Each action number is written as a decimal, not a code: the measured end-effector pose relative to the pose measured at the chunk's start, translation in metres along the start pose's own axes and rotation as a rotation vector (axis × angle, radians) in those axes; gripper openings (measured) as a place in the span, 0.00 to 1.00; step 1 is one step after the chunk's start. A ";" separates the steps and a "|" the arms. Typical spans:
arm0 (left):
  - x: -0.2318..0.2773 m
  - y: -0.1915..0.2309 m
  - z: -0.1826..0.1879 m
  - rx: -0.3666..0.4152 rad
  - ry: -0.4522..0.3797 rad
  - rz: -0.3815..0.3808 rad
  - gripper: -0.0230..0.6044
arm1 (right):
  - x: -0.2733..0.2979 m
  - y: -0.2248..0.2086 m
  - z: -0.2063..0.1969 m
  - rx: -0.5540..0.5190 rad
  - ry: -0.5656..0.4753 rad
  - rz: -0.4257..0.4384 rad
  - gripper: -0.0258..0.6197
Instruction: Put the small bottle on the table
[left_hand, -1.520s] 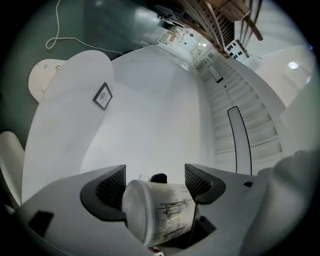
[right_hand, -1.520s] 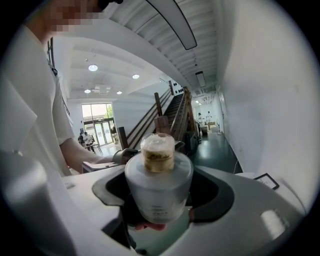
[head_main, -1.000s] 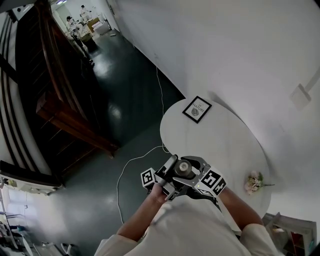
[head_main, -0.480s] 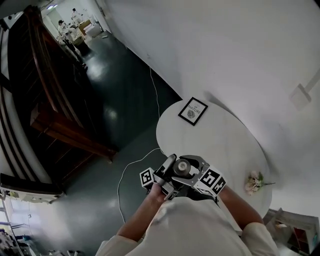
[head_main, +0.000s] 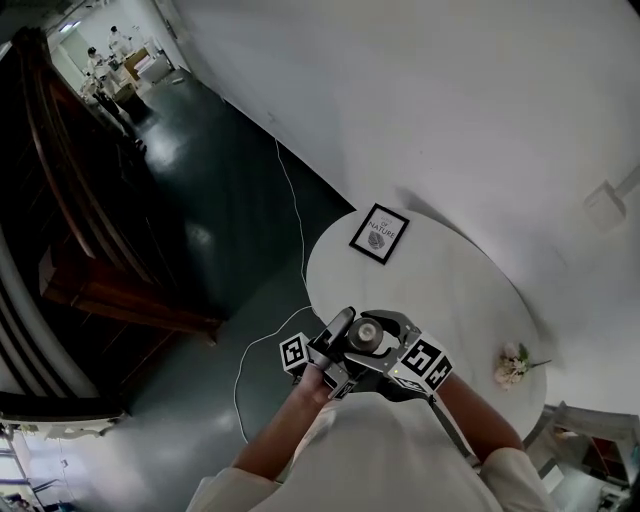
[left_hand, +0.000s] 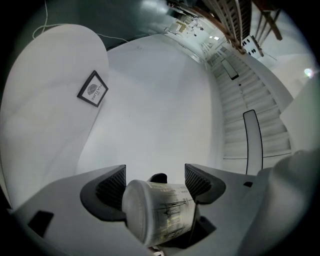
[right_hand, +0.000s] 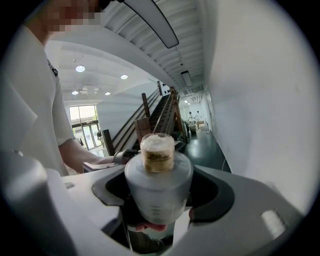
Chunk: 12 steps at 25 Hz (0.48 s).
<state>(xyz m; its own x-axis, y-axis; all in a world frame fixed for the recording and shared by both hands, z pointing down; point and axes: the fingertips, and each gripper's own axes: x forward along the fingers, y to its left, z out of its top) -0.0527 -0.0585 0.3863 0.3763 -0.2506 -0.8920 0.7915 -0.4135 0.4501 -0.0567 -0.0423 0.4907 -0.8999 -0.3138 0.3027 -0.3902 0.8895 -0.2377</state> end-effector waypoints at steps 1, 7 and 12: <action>-0.001 0.001 0.008 -0.013 0.000 0.003 0.61 | 0.005 -0.005 0.002 0.006 0.002 -0.011 0.58; -0.027 0.026 0.043 -0.109 -0.018 0.161 0.61 | 0.033 -0.034 0.007 0.034 0.027 -0.075 0.58; -0.057 0.056 0.066 -0.198 -0.047 0.360 0.61 | 0.053 -0.054 0.010 0.063 0.045 -0.126 0.58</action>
<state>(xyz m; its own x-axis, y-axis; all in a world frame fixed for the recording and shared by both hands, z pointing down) -0.0616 -0.1249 0.4654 0.6270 -0.3903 -0.6742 0.6925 -0.1172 0.7119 -0.0855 -0.1103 0.5106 -0.8341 -0.4054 0.3742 -0.5121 0.8211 -0.2520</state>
